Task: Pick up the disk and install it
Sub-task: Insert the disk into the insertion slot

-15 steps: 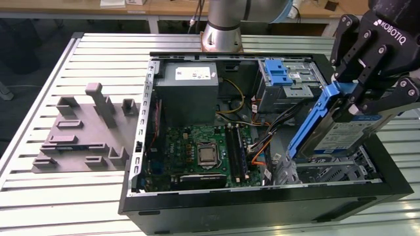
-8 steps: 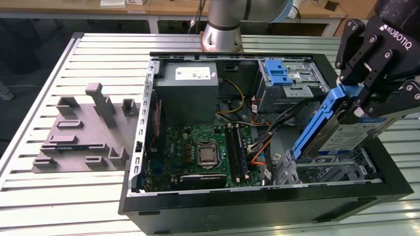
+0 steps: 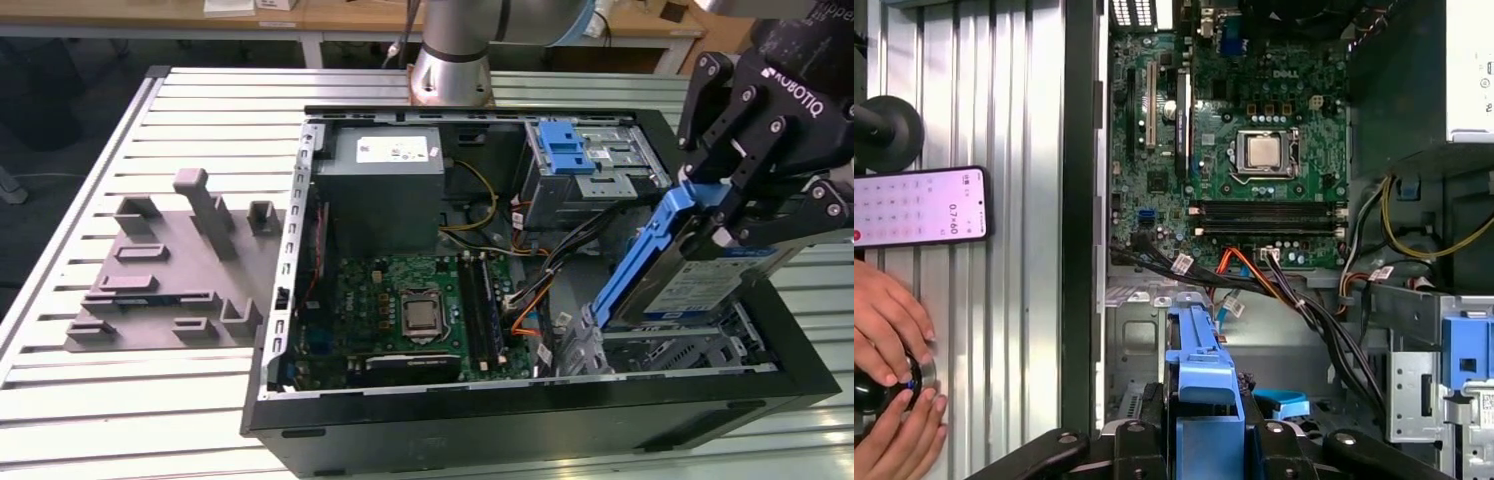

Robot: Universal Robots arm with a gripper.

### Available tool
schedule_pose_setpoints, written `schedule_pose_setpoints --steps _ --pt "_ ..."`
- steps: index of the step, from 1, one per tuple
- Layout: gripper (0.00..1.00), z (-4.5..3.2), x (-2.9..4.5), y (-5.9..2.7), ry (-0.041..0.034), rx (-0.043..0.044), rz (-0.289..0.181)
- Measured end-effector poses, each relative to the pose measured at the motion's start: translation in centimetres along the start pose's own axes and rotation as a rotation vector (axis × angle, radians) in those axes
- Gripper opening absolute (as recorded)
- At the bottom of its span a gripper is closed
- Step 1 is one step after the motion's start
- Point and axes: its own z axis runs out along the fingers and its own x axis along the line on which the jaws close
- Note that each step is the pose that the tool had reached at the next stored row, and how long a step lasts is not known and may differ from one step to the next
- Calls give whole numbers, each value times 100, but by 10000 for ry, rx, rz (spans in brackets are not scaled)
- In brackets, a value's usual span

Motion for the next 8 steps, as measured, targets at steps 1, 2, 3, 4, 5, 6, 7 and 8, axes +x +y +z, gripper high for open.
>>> schedule_pose_setpoints --steps 1,2,3,4,5,6,7,8 --pt "36 7 0 0 1 0 0" --pt "36 13 0 0 0 0 0" --pt "36 18 0 0 0 0 0" --pt "36 23 0 0 0 0 0" --pt "36 29 0 -1 0 0 0" --pt "36 35 0 -1 0 0 0" --pt "36 41 0 -1 0 0 0" --pt "36 47 0 -1 0 0 0"
